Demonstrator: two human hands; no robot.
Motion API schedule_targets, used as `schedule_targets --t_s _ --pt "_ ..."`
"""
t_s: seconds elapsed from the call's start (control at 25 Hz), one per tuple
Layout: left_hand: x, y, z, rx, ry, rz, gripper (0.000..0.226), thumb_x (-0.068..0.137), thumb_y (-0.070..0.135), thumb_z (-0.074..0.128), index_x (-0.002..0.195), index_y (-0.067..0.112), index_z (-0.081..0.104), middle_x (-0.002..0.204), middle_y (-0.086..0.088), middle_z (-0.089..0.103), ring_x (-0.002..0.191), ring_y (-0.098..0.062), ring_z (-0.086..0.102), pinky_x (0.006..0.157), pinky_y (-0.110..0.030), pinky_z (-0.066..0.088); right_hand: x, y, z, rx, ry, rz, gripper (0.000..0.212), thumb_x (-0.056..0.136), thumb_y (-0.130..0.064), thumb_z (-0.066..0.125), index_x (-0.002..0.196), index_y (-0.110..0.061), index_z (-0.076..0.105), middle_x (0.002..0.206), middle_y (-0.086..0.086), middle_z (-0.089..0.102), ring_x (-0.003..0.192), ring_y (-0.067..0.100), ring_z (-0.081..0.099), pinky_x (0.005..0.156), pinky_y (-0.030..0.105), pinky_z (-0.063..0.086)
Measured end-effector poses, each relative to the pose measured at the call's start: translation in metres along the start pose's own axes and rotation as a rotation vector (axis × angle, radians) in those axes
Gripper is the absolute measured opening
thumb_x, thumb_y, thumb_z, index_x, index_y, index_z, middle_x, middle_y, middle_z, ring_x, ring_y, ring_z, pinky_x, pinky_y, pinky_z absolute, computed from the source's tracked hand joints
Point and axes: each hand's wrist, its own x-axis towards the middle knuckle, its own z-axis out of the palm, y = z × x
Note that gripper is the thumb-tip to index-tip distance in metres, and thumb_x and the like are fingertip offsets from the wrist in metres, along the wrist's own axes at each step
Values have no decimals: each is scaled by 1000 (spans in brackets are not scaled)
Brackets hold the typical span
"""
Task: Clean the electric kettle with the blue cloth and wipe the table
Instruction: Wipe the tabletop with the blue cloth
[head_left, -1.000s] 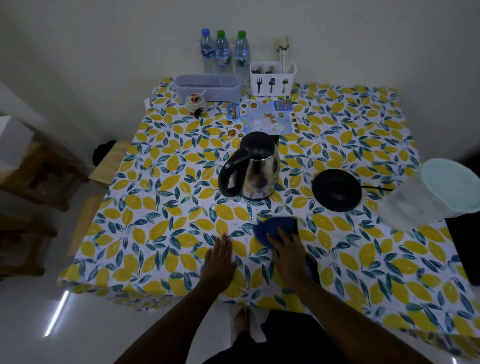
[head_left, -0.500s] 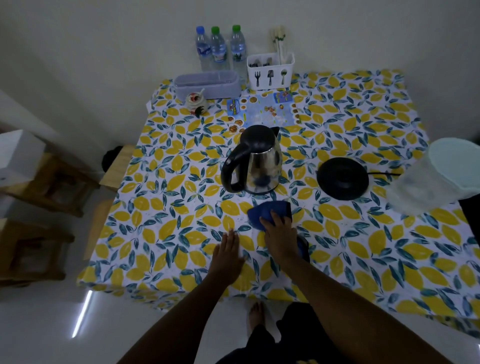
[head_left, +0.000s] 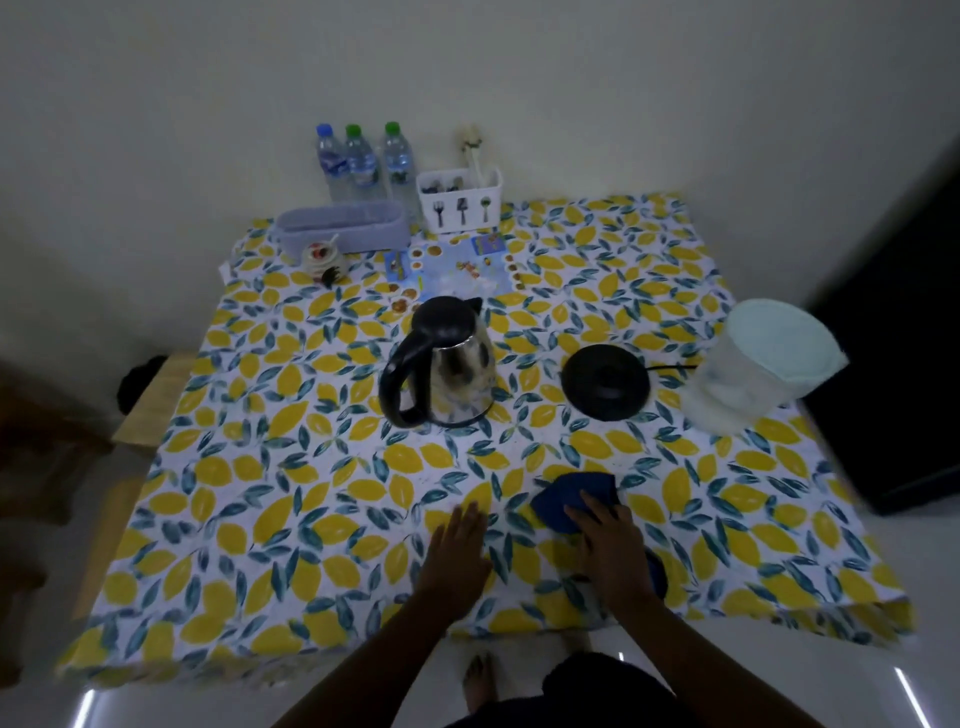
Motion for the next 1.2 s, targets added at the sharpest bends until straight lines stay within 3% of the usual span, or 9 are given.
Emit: schedule_targets --t_s 0.24,0.4,0.6,0.88,1.08,1.2 --pt "35 71 11 15 -14 162 64 101 39 35 152 17 2 162 -2 -8 148 -23 -11 121 -41 3 -6 80 -42 106 260 188 40 85 -26 45 120 -21 64 130 11 60 104 42 51 80 50 54" --pt "58 124 16 68 -55 216 64 102 40 34 152 16 2 162 -2 -8 148 -24 -11 121 -43 4 -9 121 -37 75 170 227 51 86 -40 33 127 -22 59 138 11 53 115 46 51 79 57 53" --pt "77 157 18 123 -37 212 64 102 39 32 152 16 0 162 -3 -8 148 -23 -10 120 -40 2 -8 142 -19 18 45 198 67 89 -67 18 144 -31 33 153 6 34 139 35 29 99 61 36" --pt "79 170 28 83 37 179 62 101 38 32 151 17 1 161 -1 -10 146 -18 -15 122 -40 4 -4 148 -17 37 -1 156 69 92 -63 13 145 -25 34 154 8 32 142 33 22 107 58 20" --pt "72 162 20 26 124 172 62 100 44 27 151 20 1 155 7 -15 142 -13 -19 122 -37 2 -2 141 -26 33 40 98 68 95 -56 8 136 -20 49 145 7 46 139 33 24 105 58 19" --pt "67 137 2 2 259 148 60 99 47 25 150 18 14 155 6 -1 143 -15 -6 120 -38 14 16 112 -39 60 116 40 65 96 -51 9 131 -18 53 140 7 53 136 31 25 105 54 23"
